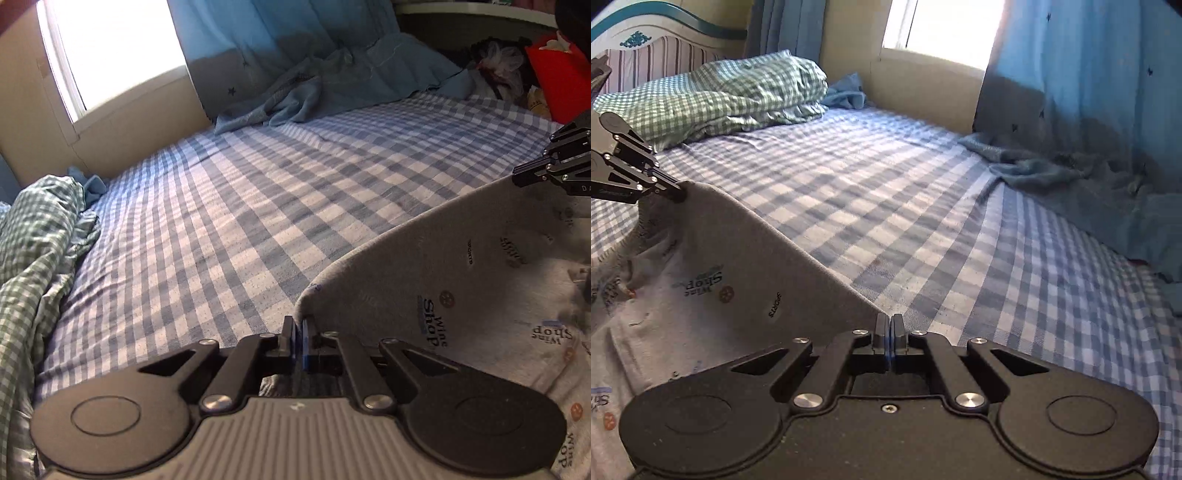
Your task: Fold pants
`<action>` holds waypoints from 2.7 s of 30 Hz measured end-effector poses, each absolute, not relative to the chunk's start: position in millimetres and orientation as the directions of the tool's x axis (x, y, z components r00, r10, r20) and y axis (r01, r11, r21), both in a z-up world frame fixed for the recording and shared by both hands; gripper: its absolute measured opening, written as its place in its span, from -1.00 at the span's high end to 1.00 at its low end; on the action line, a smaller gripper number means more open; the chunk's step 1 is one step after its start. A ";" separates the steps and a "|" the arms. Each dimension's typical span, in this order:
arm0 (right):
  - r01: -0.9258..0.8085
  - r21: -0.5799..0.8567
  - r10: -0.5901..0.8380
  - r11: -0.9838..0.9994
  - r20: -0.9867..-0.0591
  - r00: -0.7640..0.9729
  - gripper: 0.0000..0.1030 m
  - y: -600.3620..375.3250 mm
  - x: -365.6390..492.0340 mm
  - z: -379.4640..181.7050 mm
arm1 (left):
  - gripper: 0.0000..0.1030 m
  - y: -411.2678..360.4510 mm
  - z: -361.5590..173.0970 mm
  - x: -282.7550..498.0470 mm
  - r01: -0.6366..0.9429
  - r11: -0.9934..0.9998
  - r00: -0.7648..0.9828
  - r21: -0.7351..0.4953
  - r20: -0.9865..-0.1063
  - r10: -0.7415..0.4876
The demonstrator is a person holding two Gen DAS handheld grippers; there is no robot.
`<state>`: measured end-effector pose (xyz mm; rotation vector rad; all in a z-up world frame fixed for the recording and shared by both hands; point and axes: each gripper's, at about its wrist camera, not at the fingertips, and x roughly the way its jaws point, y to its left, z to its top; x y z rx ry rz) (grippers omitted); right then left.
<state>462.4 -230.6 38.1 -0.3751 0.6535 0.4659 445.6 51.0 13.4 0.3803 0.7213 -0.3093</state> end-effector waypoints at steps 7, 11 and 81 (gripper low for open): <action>-0.511 -0.284 0.306 0.811 -0.540 0.784 1.00 -242.3 340.4 81.2 | 0.96 60.6 40.8 352.5 0.470 0.844 0.787 0.256 -0.554 -0.270; -0.502 -0.304 0.307 0.810 -0.510 0.803 1.00 -246.5 274.2 87.5 | 0.96 59.7 40.9 298.6 0.520 0.802 0.788 0.295 -0.528 -0.317; -0.538 -0.575 0.137 0.617 -0.594 0.793 1.00 -218.3 76.6 -30.2 | 0.89 45.2 -54.8 131.6 0.559 0.682 0.771 0.471 -0.598 -0.219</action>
